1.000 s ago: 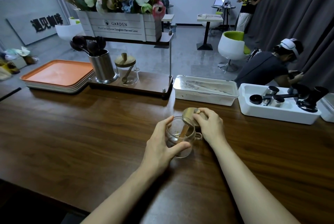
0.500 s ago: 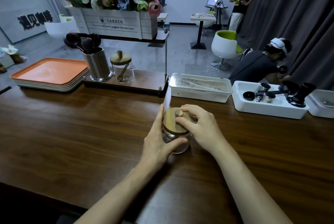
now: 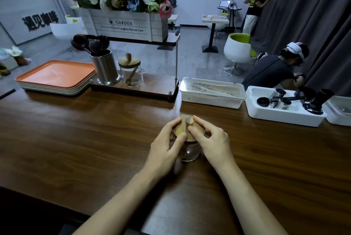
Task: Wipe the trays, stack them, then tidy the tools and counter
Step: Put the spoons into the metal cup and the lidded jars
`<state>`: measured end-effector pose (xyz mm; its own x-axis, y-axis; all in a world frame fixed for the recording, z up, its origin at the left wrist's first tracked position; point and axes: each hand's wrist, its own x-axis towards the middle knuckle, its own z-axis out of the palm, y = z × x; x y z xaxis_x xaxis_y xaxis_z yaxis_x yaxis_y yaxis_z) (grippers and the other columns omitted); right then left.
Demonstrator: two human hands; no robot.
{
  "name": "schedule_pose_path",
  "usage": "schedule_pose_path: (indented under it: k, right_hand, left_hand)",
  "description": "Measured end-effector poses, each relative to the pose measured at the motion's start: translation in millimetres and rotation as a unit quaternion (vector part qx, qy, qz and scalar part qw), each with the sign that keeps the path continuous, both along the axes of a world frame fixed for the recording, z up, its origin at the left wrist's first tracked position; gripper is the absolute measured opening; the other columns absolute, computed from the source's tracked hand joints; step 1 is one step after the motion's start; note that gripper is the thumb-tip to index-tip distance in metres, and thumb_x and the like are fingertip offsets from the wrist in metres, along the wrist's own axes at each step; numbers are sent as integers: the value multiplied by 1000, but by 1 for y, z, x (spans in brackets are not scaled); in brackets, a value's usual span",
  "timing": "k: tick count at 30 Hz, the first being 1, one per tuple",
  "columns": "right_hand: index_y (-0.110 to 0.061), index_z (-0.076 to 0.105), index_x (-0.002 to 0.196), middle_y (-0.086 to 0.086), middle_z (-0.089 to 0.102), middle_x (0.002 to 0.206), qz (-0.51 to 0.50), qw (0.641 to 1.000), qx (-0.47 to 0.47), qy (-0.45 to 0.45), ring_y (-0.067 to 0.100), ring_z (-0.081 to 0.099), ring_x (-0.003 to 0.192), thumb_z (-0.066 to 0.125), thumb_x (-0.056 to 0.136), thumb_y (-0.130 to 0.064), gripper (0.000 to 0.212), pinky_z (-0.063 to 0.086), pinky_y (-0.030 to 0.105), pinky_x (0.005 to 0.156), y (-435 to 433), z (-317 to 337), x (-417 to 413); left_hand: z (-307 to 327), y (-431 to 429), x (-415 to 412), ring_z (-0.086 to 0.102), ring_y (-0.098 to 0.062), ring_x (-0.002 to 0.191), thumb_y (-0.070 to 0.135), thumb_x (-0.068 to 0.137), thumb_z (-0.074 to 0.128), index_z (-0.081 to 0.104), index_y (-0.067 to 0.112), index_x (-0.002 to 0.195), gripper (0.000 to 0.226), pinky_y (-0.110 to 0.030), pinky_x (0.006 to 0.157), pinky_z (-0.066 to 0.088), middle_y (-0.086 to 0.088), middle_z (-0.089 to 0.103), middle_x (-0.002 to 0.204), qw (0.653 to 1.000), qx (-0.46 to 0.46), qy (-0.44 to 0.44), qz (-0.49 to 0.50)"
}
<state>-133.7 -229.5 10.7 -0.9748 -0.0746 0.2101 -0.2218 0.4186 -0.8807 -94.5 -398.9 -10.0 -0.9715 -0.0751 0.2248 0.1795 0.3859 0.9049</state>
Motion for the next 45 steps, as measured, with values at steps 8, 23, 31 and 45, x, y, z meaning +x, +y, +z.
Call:
schedule_pose_path:
  k: [8, 23, 31, 45]
  right_hand:
    - [-49, 59, 134, -24, 68, 116, 11, 999, -29, -40, -6, 61, 106, 64, 92, -51, 42, 47, 18, 92, -2, -8, 6]
    - [-50, 56, 132, -31, 69, 110, -22, 982, -183, -31, -6, 63, 111, 62, 89, -62, 45, 50, 32, 99, -15, -39, 42]
    - [-41, 39, 150, -36, 64, 116, 6, 976, -218, -9, -6, 58, 121, 67, 87, -57, 70, 45, 23, 104, -57, -24, 16]
    - [-53, 32, 150, -52, 53, 110, -28, 988, -150, 33, -12, 54, 115, 64, 97, -36, 63, 42, 22, 102, -159, 19, -121]
  left_hand:
    - [2, 2, 0, 64, -7, 117, 59, 92, 54, 48, 47, 140, 50, -45, 104, 50, 17, 66, 129, 1000, 11, -19, -2]
    - [-6, 22, 23, 63, 8, 113, 61, 84, 64, 43, 55, 139, 59, -42, 106, 51, 29, 65, 124, 989, 113, -20, 89]
    - [10, -16, 1, 60, 3, 123, 50, 90, 65, 44, 52, 146, 60, -40, 112, 46, 31, 65, 127, 990, 113, 17, 86]
    - [57, -129, -149, 47, 22, 118, 40, 101, 59, 34, 39, 155, 59, -8, 94, 38, 18, 50, 134, 997, 52, 51, 19]
